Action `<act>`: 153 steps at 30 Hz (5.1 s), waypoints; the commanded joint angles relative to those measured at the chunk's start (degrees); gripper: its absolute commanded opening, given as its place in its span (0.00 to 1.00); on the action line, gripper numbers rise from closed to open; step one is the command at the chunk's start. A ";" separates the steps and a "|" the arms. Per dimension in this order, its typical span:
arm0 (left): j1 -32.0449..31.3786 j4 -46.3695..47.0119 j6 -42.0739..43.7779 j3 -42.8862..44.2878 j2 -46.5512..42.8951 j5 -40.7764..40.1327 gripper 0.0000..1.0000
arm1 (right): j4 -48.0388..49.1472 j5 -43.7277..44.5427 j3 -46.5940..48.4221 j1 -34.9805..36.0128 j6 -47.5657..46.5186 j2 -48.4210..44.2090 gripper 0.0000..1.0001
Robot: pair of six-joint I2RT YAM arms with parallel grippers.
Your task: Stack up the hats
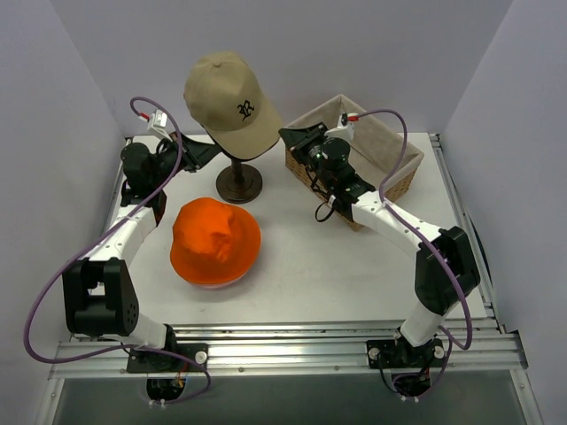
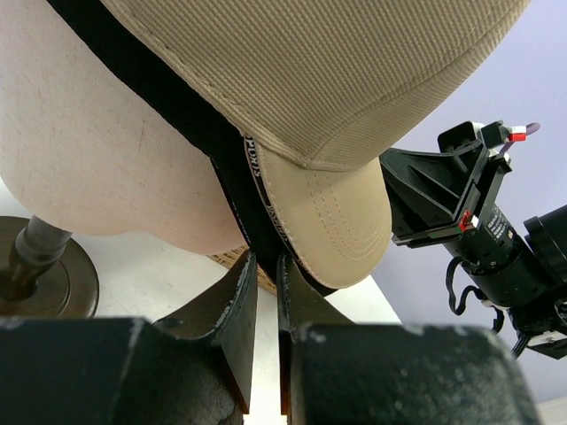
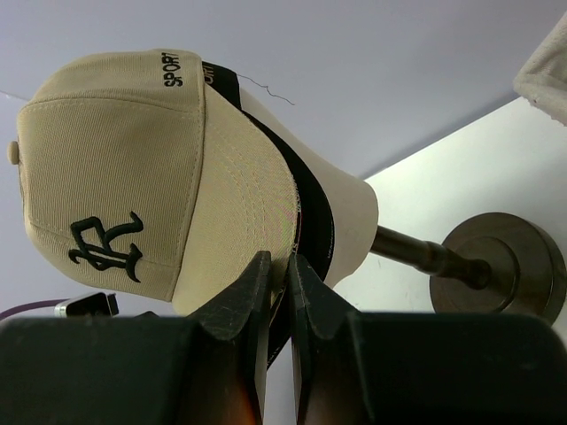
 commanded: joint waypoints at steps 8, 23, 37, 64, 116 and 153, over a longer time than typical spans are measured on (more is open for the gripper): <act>-0.88 3.47 1.12 0.73 0.05 0.30 0.02 | 3.71 -2.52 -0.11 2.45 -0.71 -1.59 0.00; -0.53 -2.66 3.75 0.21 -2.23 -3.99 0.20 | 3.44 -1.55 -1.25 2.80 -0.80 -2.12 0.00; 3.59 -27.20 9.83 1.00 -15.33 -24.92 0.51 | 3.27 -0.67 -1.95 2.62 -1.15 -3.17 0.00; 11.43 -17.37 13.96 47.40 14.90 -5.25 0.60 | -10.00 -2.26 7.77 3.32 -31.54 -10.12 0.54; 4.66 -12.96 22.48 46.34 32.04 -3.04 0.61 | -19.14 -5.33 32.94 8.34 -52.75 15.64 0.76; 9.94 -9.27 12.99 41.52 20.44 -6.03 0.69 | -16.42 -8.40 43.82 -5.20 -39.92 16.42 0.66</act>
